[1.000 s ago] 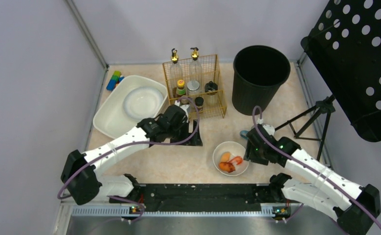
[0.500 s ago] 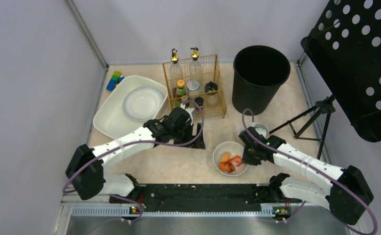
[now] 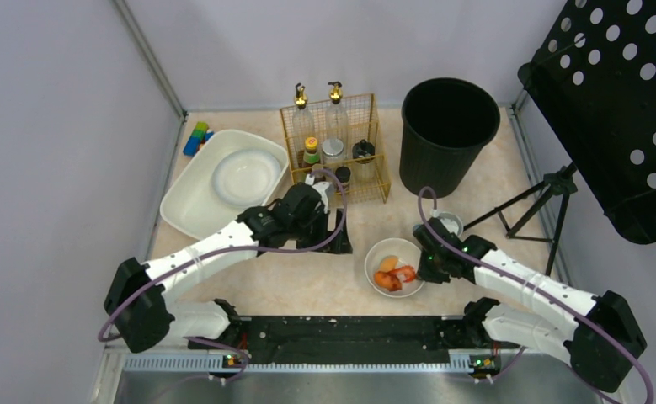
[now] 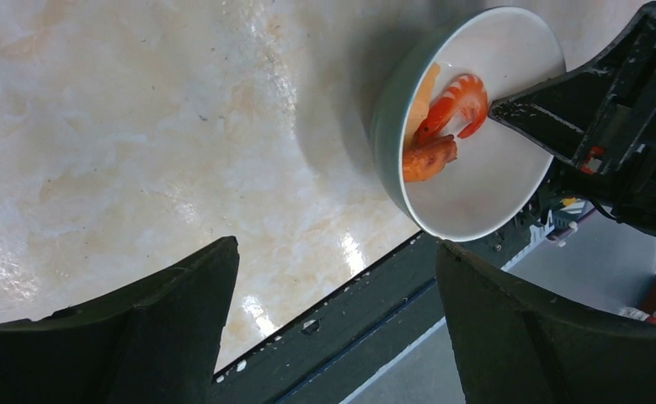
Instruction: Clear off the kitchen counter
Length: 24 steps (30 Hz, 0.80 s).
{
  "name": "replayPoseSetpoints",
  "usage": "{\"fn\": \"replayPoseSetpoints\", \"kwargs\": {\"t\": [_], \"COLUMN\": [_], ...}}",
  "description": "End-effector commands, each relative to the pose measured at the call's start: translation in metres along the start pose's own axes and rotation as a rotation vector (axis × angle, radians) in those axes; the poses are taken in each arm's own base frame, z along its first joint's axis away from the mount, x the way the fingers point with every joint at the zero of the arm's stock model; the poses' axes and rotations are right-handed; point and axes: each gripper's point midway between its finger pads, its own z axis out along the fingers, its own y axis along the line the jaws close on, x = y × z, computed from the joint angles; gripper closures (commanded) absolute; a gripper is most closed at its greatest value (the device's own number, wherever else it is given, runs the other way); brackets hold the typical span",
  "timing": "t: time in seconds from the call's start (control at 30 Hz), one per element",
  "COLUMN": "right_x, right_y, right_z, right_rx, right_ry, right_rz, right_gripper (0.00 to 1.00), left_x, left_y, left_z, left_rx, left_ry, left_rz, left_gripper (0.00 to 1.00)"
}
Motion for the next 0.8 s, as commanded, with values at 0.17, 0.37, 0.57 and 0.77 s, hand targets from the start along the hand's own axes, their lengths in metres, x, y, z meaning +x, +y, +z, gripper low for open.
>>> {"fn": "replayPoseSetpoints", "kwargs": {"t": [0.17, 0.37, 0.57, 0.77], "right_x": [-0.055, -0.074, -0.091, -0.125], "right_y": [0.060, 0.083, 0.098, 0.110], "right_z": [-0.042, -0.060, -0.075, -0.099], "right_rx": [-0.193, -0.242, -0.266, -0.245], "right_ry": [-0.141, -0.179, -0.229, -0.332], "right_rz": [-0.071, -0.121, -0.153, -0.177], "right_gripper": [1.00, 1.00, 1.00, 1.00], "left_x": [-0.029, -0.037, -0.047, -0.068], "left_y": [-0.031, -0.031, -0.038, -0.049], "left_z": [-0.026, -0.026, -0.026, -0.063], "left_rx": [0.071, 0.036, 0.034, 0.037], "left_ry": [-0.071, -0.067, -0.070, -0.182], "left_rz": [0.058, 0.077, 0.087, 0.088], "left_gripper": [0.09, 0.09, 0.09, 0.10]}}
